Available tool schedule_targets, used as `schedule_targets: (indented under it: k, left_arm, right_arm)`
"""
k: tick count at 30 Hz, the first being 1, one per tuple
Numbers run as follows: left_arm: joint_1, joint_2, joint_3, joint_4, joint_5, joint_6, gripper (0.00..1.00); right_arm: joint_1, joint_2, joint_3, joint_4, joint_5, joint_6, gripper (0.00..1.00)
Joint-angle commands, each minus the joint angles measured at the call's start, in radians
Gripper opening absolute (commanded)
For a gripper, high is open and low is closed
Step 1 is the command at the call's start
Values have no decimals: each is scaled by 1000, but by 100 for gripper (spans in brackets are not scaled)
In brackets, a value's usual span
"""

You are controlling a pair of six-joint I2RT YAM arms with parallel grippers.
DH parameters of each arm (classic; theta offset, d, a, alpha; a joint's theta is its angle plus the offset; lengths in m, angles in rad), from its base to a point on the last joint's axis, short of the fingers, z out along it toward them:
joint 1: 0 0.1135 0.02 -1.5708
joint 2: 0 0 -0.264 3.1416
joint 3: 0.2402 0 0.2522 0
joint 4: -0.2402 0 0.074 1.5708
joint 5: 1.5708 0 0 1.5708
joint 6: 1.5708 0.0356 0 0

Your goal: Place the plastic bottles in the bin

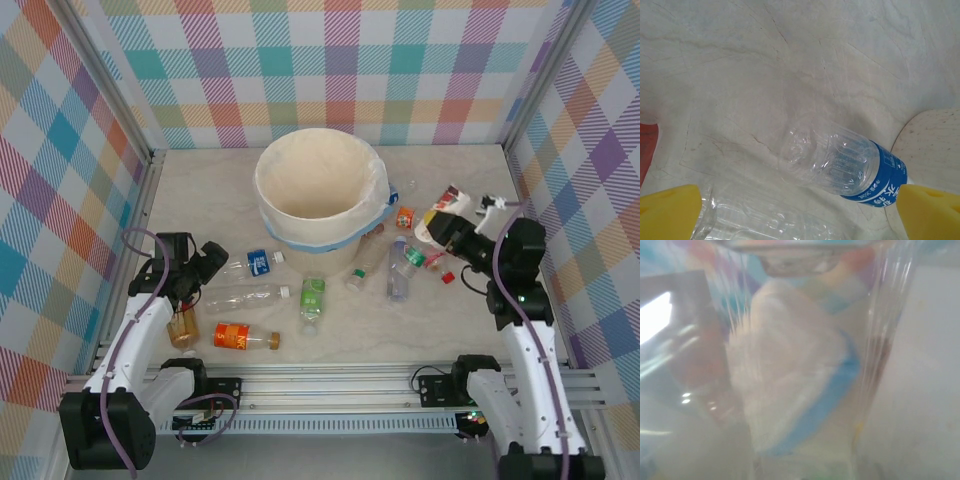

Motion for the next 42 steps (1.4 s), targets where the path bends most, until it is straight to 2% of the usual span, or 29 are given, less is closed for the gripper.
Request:
schedule_targets:
  k: [1,5,11,13,20,24,32,36,42]
  left_arm:
    - [21,-14,23,-34,31,-10,100]
    - [28,-23,25,-51,40,-1,100]
    - [39,-8,54,-113,48,11,100]
    - [45,-4,61,-131,57,15,100]
    - [52,-13,72,-178,103,38,100]
    - [57,-26,100,-242,88,55,100]
    - [71,3,152,-371,99,12,100]
    - [74,41,178,-486,88,-79,100]
    - [74,46,184,-594,129,-160,100]
  right_arm:
    - [133,134,141,133,11,-90,51]
    - [279,344,360,129,42,-132,52]
    - [364,613,688,97,36,-156,52]
    - [385,684,777,82,80,-180,52]
    - [453,920,1001,-1,360,-374,53]
    - [481,1048,1144,-139,429,-483,53]
    - [530,1175,1215,-263,271,-716,55]
    - [560,1220,1231,-345,277,-865,56]
    - [573,1252,1246,-392,310,-872,66]
